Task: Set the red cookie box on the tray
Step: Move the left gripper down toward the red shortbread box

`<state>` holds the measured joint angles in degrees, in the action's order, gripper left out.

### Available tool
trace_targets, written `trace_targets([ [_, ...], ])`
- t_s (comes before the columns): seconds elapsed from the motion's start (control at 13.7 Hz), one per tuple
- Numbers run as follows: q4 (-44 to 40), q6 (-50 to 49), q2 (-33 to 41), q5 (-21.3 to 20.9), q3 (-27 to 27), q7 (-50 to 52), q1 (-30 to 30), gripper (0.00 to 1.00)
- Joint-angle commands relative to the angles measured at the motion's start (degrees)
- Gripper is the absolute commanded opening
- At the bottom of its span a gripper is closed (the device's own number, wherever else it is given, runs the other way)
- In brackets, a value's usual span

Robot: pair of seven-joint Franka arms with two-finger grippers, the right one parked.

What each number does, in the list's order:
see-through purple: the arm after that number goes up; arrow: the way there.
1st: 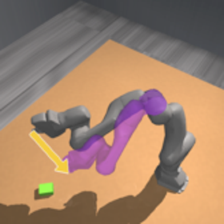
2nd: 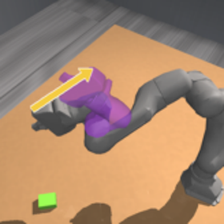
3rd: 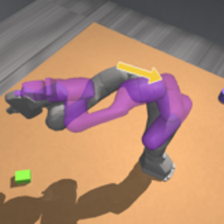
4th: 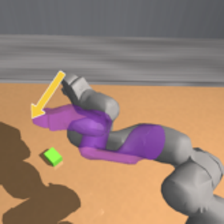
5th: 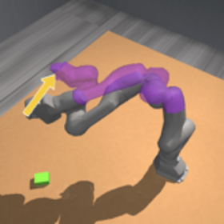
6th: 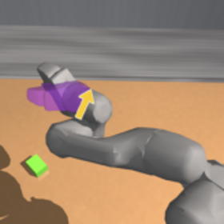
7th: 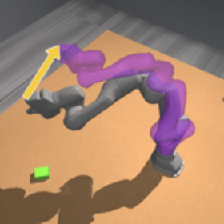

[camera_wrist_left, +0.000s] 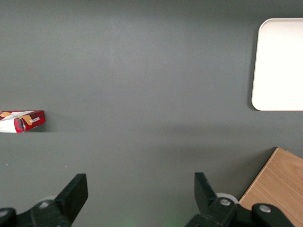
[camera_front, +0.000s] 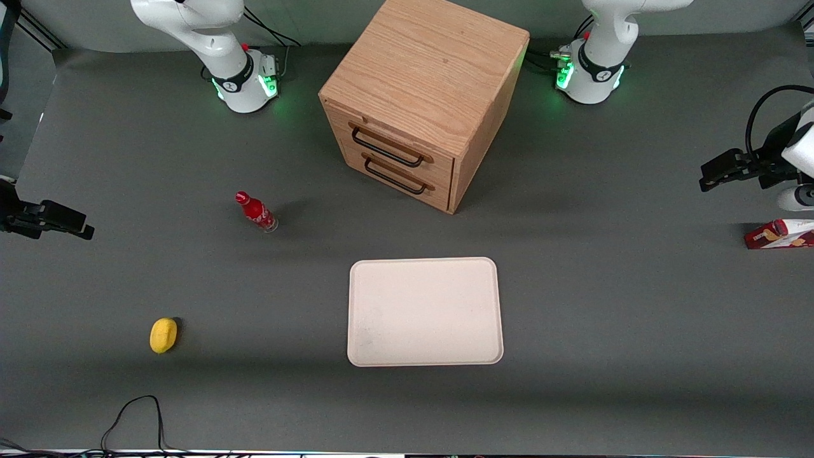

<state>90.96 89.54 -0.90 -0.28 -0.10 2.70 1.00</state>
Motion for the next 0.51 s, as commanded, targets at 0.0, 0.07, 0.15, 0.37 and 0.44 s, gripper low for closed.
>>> trace_targets([
  [0.0,0.27,-0.50,0.55,0.46,-0.60,-0.51,0.75,1.00],
  [0.07,0.27,-0.51,0.54,0.46,-0.60,-0.42,0.75,1.00],
  [0.15,0.10,-0.68,0.46,0.46,-0.69,-0.51,0.58,1.00],
  [0.37,0.36,-2.18,0.28,-0.51,-1.91,-2.25,-2.30,1.00],
  [0.44,0.36,-2.53,0.19,-0.51,-2.01,-4.18,-5.28,1.00],
])
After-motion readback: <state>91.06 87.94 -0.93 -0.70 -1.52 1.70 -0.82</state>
